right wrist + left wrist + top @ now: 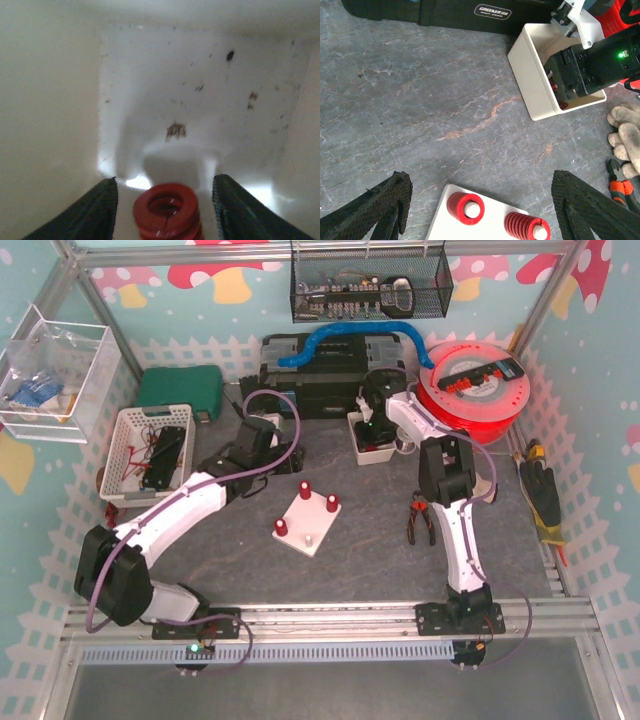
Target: Install the large spring
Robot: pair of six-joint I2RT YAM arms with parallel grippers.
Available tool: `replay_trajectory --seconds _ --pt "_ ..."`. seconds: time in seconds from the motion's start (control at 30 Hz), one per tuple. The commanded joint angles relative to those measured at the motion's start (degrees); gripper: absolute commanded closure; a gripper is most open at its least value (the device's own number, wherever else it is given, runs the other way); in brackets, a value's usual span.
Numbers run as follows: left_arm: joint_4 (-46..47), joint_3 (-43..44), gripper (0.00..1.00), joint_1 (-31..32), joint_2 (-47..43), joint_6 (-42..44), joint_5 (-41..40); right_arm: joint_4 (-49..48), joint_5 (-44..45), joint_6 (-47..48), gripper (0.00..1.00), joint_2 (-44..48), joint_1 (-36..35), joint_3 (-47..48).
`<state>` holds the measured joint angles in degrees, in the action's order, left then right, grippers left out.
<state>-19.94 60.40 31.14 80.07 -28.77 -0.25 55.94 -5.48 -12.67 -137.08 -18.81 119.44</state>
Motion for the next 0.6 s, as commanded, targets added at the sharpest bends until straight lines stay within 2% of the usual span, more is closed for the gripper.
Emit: replay_trajectory --seconds 0.0,0.17,0.3,0.57 --pt "-0.53 1.85 0.23 -0.44 1.02 -1.02 -0.92 1.98 3.89 1.55 0.49 -3.71 0.0 4.23" --pt "-0.53 2.73 0.22 -0.55 1.65 -0.93 -1.4 1.71 5.16 2.36 0.64 -5.25 0.0 9.01" --pt "-0.36 3.03 0.22 -0.55 1.92 -1.02 -1.59 -0.01 4.97 2.22 0.73 -4.81 0.0 10.3" --pt "0.22 3.14 0.22 -0.6 2.61 -1.37 -1.42 -6.78 4.83 0.06 0.77 -2.33 0.0 6.96"
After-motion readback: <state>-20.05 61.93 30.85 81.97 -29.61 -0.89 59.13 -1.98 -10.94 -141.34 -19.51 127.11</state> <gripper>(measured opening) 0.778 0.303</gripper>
